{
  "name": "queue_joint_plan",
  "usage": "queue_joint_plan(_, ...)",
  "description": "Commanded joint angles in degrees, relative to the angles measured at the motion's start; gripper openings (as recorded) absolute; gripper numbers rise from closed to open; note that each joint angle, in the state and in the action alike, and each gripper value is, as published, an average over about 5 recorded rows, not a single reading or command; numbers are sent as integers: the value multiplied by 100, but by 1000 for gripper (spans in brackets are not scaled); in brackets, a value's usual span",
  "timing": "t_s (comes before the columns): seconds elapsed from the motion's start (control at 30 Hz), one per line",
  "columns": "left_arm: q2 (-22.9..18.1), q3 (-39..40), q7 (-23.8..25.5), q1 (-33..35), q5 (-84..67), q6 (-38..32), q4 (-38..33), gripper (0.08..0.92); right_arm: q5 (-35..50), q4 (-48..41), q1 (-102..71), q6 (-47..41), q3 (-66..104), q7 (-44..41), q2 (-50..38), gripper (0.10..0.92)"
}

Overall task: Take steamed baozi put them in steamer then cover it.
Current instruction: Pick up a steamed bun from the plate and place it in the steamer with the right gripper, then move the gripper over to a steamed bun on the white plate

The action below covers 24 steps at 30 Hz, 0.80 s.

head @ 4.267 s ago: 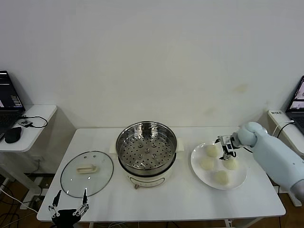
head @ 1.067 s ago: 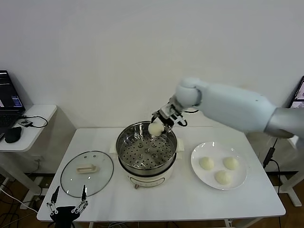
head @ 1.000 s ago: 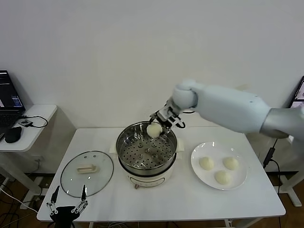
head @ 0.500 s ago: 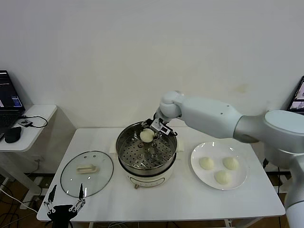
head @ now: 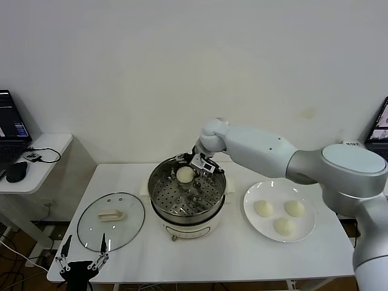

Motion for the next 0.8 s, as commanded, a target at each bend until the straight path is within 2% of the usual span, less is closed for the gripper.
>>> queue_joint_plan(0.03, 12, -9, 1, 7, -12, 6, -38, 823, 1242, 1301, 995, -1163, -112, -512, -828, 823)
queue_joint_plan(0.33, 111, 13, 26, -147, -146, 176, -38, 823, 2188, 3036, 1581, -3466, -346, -1022, -2946, 823)
queue_joint_plan(0.57, 284, -83, 43, -309, -312, 370, 50, 823, 2052, 3907, 1156, -3942, -248, -1084, -4518, 823)
queue_joint_plan(0.8, 382, -184, 97, -405, -429, 466, 146, 823, 1494, 3840, -470, -3978, 666, -1066, -5122, 823)
